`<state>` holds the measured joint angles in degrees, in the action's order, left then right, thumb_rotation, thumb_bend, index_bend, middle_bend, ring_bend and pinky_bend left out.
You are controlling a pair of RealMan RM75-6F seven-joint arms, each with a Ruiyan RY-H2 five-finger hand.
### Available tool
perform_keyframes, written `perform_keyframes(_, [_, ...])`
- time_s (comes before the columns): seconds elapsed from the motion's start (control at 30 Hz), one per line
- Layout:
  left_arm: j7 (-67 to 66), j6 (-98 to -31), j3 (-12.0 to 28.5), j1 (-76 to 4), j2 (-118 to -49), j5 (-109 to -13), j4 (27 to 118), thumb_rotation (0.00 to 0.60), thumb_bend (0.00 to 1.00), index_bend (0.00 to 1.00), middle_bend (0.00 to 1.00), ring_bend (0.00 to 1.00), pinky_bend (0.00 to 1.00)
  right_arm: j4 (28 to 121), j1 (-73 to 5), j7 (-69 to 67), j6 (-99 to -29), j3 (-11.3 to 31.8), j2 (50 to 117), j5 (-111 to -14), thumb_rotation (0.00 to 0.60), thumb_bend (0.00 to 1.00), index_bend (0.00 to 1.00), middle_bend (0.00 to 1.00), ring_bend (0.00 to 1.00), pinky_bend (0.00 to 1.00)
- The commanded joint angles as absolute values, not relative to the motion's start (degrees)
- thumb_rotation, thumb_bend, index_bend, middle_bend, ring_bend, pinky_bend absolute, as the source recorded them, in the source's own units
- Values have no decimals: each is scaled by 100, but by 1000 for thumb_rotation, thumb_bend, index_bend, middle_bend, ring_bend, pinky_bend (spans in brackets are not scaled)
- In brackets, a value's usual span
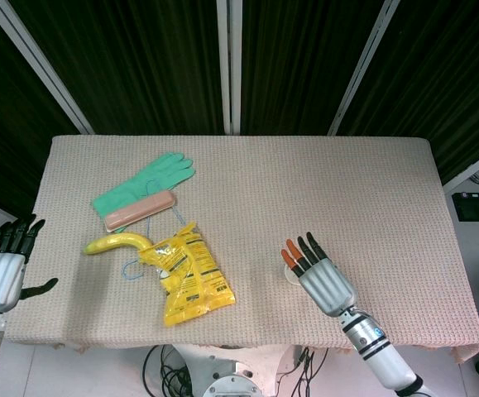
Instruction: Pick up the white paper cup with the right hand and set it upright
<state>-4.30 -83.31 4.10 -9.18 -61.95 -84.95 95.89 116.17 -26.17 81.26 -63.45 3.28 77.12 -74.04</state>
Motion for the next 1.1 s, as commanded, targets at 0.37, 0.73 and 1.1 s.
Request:
perform_keyframes(0.37, [-240, -8265, 409, -933, -6168, -8470, 9540, 600, 60, 18, 0, 0, 0, 10816, -3241, 9205, -6777, 219, 8866, -6658, 600, 24, 29, 147, 0, 0])
perform_keyframes(0.73, [-180, -8209, 404, -952, -6172, -8446, 9503, 600, 61, 18, 0, 0, 0, 10524, -3432, 9036, -6921, 72, 8983, -6822, 600, 130, 525, 494, 56, 0])
perform_keyframes(1.1, [-202, -8187, 388, -962, -6199, -8452, 9489, 600, 61, 18, 0, 0, 0, 9896, -3050, 4452, -7111, 756, 8512, -7189, 600, 153, 646, 587, 175, 0])
